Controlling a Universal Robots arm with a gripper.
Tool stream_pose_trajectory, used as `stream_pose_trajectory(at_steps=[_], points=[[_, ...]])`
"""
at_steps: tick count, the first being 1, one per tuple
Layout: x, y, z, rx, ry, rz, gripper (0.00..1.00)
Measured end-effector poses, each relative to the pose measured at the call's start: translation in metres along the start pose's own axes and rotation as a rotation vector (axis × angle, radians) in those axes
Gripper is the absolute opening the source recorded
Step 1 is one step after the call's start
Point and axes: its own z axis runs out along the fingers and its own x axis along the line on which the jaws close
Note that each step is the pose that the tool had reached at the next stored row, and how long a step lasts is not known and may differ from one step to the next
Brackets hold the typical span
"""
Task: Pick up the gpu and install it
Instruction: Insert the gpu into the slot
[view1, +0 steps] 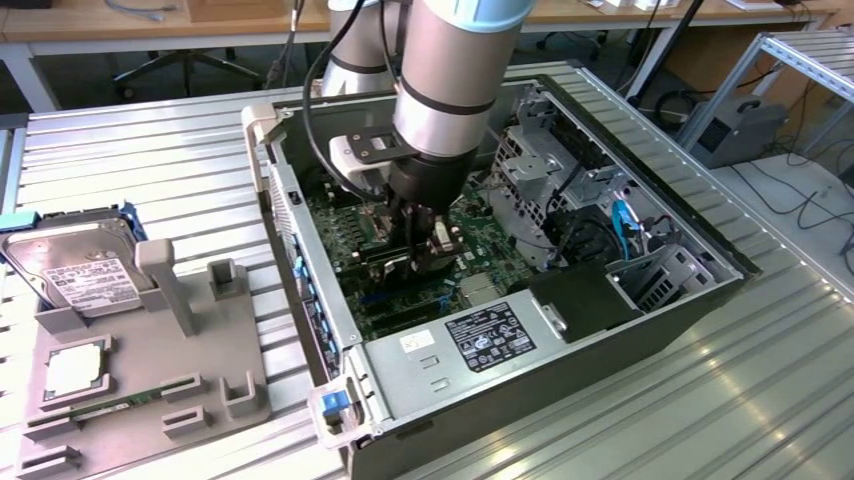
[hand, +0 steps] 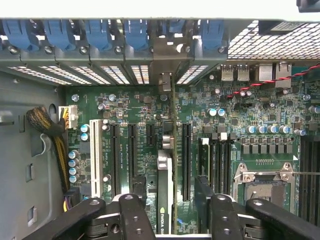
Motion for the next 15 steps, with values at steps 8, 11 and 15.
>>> stream_pose_trajectory(at_steps=[8,11,15], points=[[-0.0001,0.0000,0.0024,-0.0002,0.0002,0.000,0.52],[-0.0001,0.0000,0.0026,-0.0001,0.0001,0.000,0.52],[-0.0001,0.0000,0.0026,-0.0001,0.0001,0.000,0.50]])
